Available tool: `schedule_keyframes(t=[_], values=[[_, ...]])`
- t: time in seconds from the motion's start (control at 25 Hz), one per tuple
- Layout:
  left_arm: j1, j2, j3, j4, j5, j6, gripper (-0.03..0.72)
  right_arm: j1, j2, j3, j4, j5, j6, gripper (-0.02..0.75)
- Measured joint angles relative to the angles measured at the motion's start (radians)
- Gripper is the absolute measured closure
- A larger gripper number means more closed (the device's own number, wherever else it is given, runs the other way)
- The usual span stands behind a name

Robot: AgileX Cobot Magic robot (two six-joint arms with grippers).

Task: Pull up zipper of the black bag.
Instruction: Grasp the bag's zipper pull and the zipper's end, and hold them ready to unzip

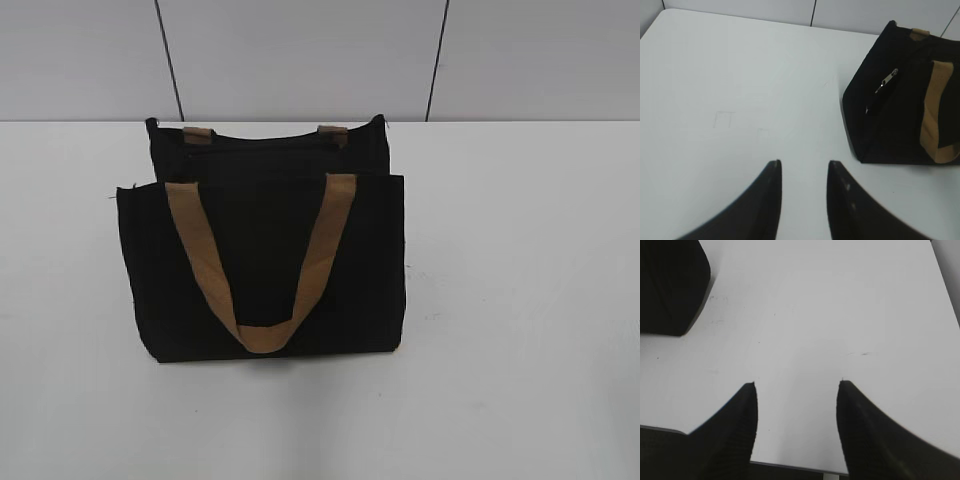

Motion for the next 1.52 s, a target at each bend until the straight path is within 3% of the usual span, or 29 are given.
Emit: schedule_keyframes(t=[1.12,1.32,1.52], values=[[0.000,0.000,-0.001,0.000,-0.006,0.000,0.453,0.000,0.000,0.000,0.000,0.000,0.000,0.337],[0.000,0.000,-0.025,0.017,-0.177,0.004,0.449,0.000,0.000,0.000,0.000,0.000,0.000,0.337],[0.000,0.051,-0.027,0.131,-0.385,0.004,0.449,0.000,0.000,0.000,0.000,0.000,0.000,0.337]])
